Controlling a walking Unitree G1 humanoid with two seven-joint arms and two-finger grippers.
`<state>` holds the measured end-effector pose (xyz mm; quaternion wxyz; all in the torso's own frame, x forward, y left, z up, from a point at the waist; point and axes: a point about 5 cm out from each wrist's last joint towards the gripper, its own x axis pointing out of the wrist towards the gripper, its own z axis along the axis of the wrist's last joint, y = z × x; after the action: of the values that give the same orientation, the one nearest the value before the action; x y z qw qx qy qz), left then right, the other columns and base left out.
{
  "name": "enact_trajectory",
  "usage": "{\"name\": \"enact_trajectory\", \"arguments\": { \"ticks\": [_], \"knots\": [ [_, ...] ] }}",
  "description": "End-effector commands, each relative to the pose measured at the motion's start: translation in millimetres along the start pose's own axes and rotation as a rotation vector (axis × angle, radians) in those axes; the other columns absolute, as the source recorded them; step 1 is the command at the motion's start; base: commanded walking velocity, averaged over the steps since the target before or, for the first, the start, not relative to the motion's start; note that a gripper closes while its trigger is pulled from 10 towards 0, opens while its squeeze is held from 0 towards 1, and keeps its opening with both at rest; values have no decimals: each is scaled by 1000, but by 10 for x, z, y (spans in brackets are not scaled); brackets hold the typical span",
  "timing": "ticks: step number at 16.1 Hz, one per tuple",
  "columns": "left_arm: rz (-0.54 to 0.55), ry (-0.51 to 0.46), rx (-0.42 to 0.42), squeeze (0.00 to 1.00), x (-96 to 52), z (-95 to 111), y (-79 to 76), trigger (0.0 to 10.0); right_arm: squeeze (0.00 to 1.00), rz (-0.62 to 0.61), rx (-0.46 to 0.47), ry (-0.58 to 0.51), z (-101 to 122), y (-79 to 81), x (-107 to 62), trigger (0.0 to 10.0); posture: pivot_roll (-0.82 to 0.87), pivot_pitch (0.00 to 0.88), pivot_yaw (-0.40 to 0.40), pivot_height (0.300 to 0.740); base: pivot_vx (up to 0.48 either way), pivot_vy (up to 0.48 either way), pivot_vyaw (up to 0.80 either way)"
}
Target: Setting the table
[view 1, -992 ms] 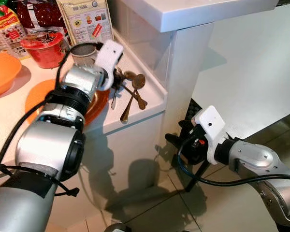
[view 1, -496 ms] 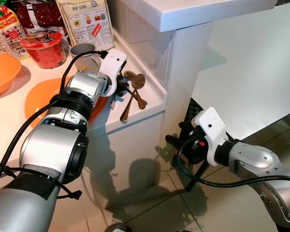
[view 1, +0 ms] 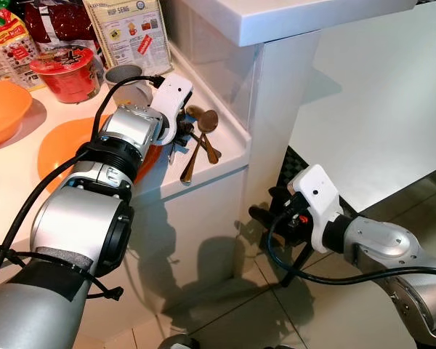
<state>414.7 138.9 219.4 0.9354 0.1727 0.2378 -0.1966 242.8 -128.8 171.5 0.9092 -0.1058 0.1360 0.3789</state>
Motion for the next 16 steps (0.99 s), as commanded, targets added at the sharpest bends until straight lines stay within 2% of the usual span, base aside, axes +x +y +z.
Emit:
{"name": "enact_trajectory", "arguments": {
  "ticks": [1, 9, 14, 16],
  "knots": [
    [5, 32, 24, 0, 24, -72, -14, 0, 0, 11, -6, -3, 17, 39, -2, 10000, -22, 85, 69, 740, 0, 0, 0],
    [53, 53, 106, 0, 41, -121, 5, 0, 0, 11, -11, -2, 15, 40, 1, 10000, -22, 84, 71, 740, 0, 0, 0],
    [57, 43, 98, 0, 41, -115, 8, 0, 0, 7, -13, 4, 3, 34, 6, 10000, -22, 75, 75, 740, 0, 0, 0],
    [59, 22, 62, 0, 41, -93, 6, 0, 0, 3, -15, 4, 3, 21, 14, 10000, -24, 65, 77, 740, 0, 0, 0]
  ]
}}
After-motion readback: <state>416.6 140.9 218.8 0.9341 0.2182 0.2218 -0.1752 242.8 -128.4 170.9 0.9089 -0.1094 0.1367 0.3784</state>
